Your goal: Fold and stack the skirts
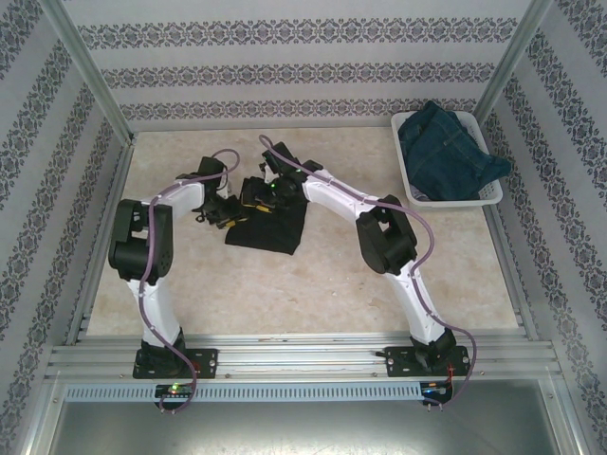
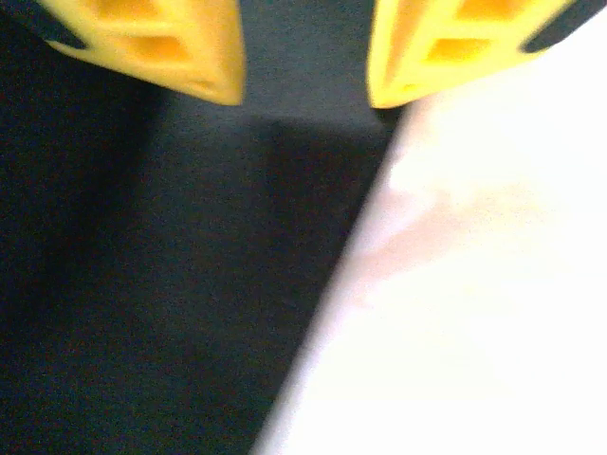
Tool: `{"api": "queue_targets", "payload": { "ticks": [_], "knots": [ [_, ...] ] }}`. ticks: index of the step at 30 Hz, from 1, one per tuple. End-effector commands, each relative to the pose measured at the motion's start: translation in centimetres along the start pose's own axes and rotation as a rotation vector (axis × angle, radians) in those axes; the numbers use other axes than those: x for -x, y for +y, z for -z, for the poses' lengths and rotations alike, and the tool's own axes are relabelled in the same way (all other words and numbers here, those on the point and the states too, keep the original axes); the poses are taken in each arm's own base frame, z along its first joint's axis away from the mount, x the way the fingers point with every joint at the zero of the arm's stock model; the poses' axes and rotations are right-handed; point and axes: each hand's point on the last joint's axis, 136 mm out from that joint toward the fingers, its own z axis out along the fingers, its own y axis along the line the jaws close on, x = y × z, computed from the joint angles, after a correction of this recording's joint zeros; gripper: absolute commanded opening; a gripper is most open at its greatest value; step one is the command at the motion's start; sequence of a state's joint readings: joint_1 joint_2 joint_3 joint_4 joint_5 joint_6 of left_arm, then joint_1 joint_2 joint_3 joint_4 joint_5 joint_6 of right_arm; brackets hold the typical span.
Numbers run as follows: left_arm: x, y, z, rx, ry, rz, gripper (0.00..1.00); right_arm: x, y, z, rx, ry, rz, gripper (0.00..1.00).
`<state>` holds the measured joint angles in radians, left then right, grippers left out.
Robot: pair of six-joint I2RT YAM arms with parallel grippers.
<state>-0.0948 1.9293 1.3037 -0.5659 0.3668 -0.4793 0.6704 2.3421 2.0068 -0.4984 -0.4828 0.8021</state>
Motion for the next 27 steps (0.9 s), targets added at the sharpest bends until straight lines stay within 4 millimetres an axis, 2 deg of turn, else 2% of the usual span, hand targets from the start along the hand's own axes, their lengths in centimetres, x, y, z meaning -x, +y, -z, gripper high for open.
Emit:
{"api": "queue_targets", "payload": {
  "ticks": [1,5,7,8,10,11,13,14,15,17,19,22,25,27],
  "knots": [
    [1.5,2.4,5.8,0.096,-0.117,0.058,0.47,0.3,3.1,3.5,0.050,-0.064,0.062,0.57],
    [1.9,3.3,9.5,0.149,-0.218,0.051,0.56,-0.5,6.5,6.8,0.187,-0.089,0.182,0.68],
    [1.5,2.2,10.0,0.086,-0.219,0.025,0.62,-0.6,6.2,8.0,0.172,-0.123,0.224,0.79],
    [1.3,1.1,10.0,0.033,-0.212,0.007,0.66,-0.4,5.3,8.5,0.139,-0.152,0.233,0.85],
    [0.8,-0.8,10.1,-0.031,-0.212,-0.031,0.74,0.3,3.4,9.4,0.098,-0.211,0.211,0.90],
    [0.5,-1.8,10.0,-0.052,-0.212,-0.058,0.79,0.6,2.2,9.6,0.084,-0.238,0.180,0.97],
    [-0.2,-3.6,9.5,-0.074,-0.209,-0.111,0.87,1.2,-0.6,10.0,0.041,-0.282,0.116,0.98],
    [-0.5,-4.5,9.3,-0.076,-0.212,-0.138,0.98,1.3,-2.3,9.9,0.010,-0.291,0.086,0.98],
    [-0.8,-5.3,8.9,-0.082,-0.209,-0.165,1.00,1.3,-3.4,9.9,-0.011,-0.298,0.074,0.98],
    [-1.3,-6.7,8.2,-0.104,-0.187,-0.196,0.99,1.2,-4.9,9.6,-0.037,-0.292,0.070,0.98],
    [-1.8,-7.9,7.7,-0.126,-0.153,-0.204,0.92,1.0,-5.9,9.3,-0.055,-0.277,0.071,0.98],
    [-2.7,-7.7,6.5,-0.098,-0.108,-0.121,0.81,1.1,-5.4,8.5,0.004,-0.226,0.100,0.98],
    [-3.7,-6.4,4.1,-0.095,-0.075,-0.033,0.69,2.2,-4.7,7.4,0.051,-0.207,0.109,0.98],
    [-4.2,-7.0,2.7,-0.153,-0.037,-0.020,0.65,3.2,-3.7,6.3,0.113,-0.195,0.105,0.98]
  ]
}}
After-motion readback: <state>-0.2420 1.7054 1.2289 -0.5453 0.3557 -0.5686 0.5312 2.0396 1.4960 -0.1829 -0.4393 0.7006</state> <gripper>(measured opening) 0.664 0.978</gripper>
